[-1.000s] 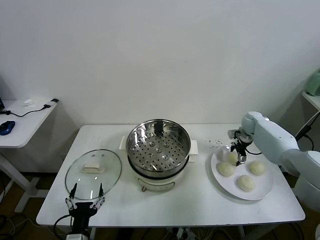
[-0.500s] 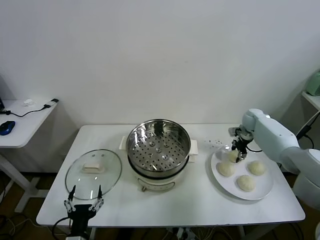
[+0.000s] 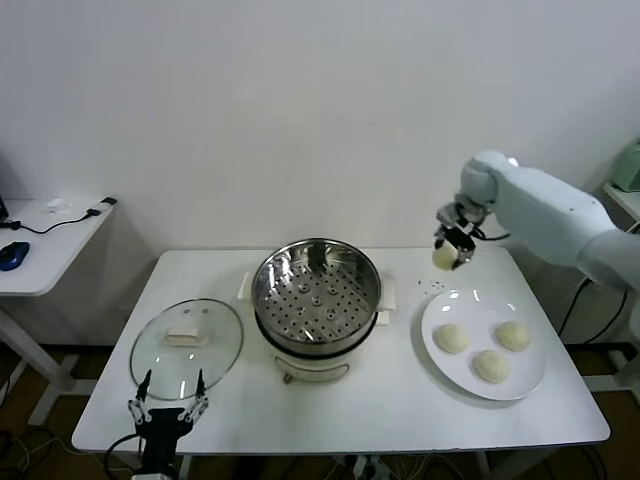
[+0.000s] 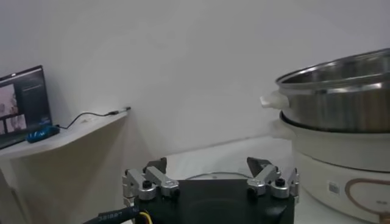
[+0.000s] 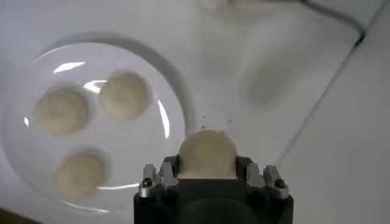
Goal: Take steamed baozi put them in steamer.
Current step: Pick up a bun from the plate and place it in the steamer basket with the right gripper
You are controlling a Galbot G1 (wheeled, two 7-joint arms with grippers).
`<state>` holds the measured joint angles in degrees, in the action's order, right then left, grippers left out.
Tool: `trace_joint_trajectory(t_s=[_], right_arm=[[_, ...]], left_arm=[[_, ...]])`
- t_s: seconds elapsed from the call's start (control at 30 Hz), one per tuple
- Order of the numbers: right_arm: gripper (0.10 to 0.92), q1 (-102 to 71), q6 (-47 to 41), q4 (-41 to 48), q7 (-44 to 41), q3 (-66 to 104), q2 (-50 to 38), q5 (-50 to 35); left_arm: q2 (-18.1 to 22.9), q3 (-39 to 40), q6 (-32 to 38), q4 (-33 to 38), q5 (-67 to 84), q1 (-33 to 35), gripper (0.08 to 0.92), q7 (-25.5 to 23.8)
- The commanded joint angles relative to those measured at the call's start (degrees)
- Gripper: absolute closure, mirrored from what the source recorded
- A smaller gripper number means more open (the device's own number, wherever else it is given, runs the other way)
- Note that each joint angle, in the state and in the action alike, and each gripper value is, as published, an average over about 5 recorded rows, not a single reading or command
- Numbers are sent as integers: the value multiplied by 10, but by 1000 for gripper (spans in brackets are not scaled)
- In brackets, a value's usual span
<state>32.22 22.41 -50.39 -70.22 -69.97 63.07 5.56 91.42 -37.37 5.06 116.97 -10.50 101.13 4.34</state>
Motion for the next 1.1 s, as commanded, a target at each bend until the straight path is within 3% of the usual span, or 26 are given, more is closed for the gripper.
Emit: trace_joint_trajectory(t_s=[0.03,0.2,0.53,1.1], right_arm=[[423,99,113,-99,13,-42,108,32],[423,58,133,-92,27,-15,168,78],[427,-62,167,15,58,17,260,180],[428,-120,189,120,86,27,283,256]], left_arm=[[0,0,-1,1,-1,4,177,3],[2,0,-2,2,-2,9,177,4],[6,1,-14,16,-10,-7,177,6],[6,1,-9,3,-8,-11,177,14]])
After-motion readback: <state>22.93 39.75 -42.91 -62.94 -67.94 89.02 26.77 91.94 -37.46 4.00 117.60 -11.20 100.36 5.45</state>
